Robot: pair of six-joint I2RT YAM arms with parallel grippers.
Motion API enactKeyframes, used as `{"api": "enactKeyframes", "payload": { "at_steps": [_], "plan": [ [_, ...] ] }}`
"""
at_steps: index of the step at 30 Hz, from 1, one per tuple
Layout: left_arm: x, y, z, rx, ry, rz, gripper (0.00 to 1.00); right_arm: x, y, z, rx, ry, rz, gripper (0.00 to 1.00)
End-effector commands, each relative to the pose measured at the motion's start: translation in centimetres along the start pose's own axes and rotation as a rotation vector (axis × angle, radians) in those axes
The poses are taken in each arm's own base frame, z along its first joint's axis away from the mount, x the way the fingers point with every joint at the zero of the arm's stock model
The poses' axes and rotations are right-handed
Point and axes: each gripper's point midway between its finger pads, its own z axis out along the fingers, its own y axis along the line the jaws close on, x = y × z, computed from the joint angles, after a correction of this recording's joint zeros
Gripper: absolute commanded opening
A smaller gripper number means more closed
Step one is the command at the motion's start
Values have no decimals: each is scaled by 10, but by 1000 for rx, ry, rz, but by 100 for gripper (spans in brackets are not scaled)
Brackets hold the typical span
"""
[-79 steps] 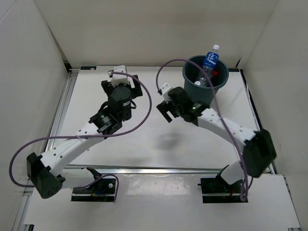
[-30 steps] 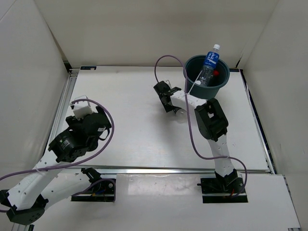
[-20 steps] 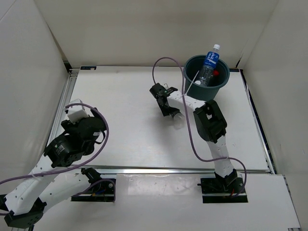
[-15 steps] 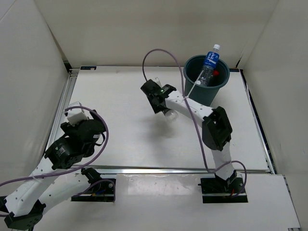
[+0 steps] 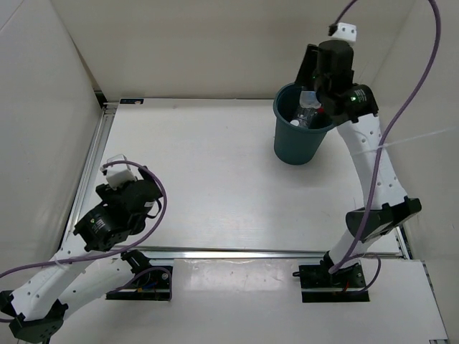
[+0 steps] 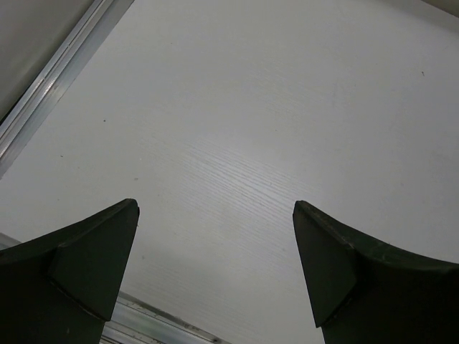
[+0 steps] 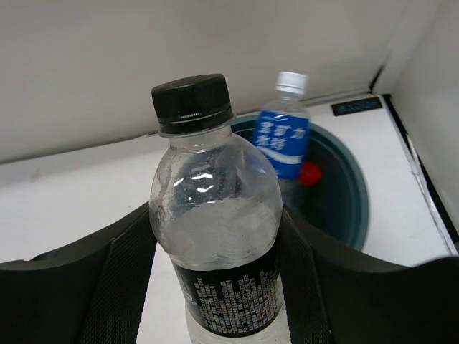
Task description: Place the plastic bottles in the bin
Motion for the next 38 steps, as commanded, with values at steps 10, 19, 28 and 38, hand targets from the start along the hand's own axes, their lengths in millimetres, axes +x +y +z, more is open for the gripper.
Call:
{"api": "enactKeyframes", "payload": {
  "at_steps": [10, 19, 28, 38],
  "plan": [
    [7, 16, -6, -8, 18, 0, 100, 66, -20, 84, -15, 129, 28, 26],
    [7, 12, -4, -5, 15, 8, 100, 90, -39, 89, 42, 197, 64, 84],
    [5, -1, 2, 2, 8, 46, 100, 75, -56, 40, 93, 305, 118, 100],
    [-8, -3, 7, -16, -63, 68, 100, 104, -95, -6, 166, 342, 136, 100]
  ]
}}
